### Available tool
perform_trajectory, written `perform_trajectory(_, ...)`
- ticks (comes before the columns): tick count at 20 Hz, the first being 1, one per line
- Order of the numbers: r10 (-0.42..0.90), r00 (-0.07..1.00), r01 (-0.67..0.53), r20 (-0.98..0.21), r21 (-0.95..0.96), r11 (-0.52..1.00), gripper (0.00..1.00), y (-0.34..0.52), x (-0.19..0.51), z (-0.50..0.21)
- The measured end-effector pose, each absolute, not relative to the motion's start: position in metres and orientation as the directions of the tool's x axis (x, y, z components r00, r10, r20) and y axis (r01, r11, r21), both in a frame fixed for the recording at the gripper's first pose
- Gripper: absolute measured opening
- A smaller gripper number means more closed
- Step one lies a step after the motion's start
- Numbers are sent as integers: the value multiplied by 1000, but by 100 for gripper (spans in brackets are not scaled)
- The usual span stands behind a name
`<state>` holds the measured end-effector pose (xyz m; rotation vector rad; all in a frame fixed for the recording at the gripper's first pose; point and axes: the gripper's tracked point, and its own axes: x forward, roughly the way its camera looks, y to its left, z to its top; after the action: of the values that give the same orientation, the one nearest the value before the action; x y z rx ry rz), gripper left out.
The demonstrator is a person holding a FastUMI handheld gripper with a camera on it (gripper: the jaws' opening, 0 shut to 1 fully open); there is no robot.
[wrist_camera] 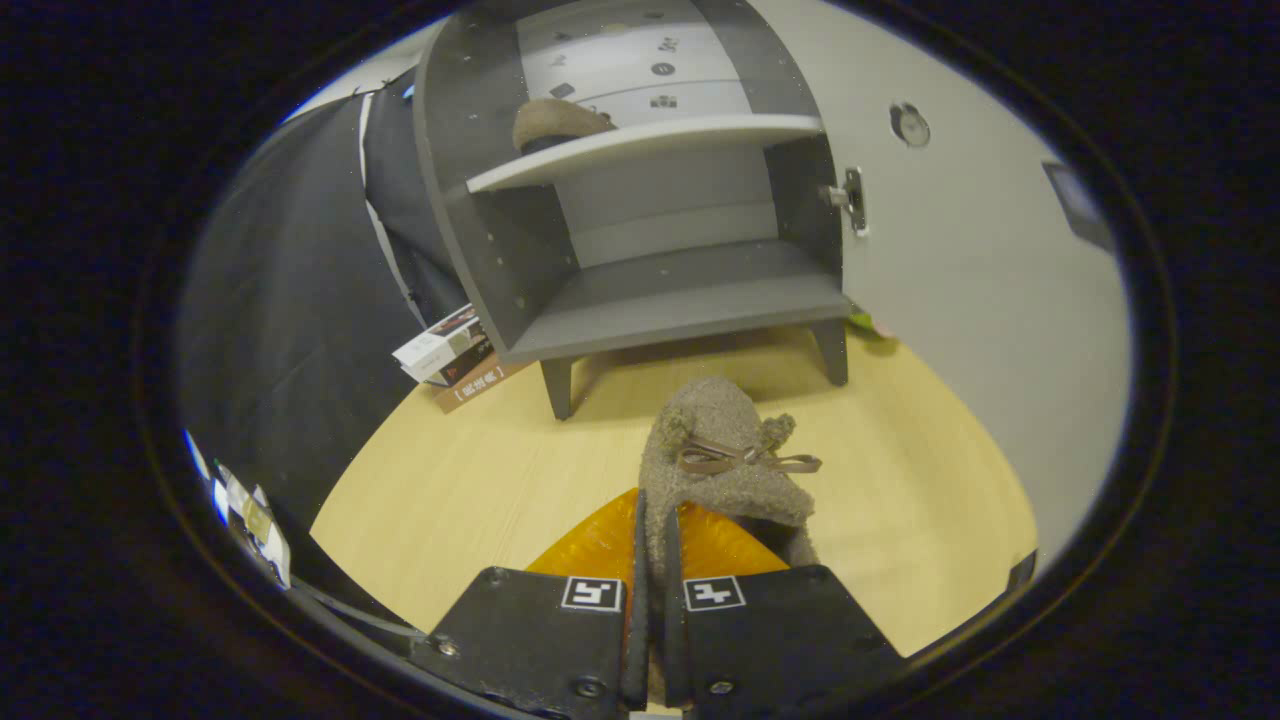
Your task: Open the shoe cabinet door, grab the shoes and put them into the shoe cabinet, then close the shoe cabinet door.
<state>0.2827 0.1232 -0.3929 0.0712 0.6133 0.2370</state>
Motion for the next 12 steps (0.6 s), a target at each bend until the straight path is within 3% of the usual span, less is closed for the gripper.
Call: perform_trajectory(12, 252, 907, -258, -338, 29, 966, 9, 127, 301, -168)
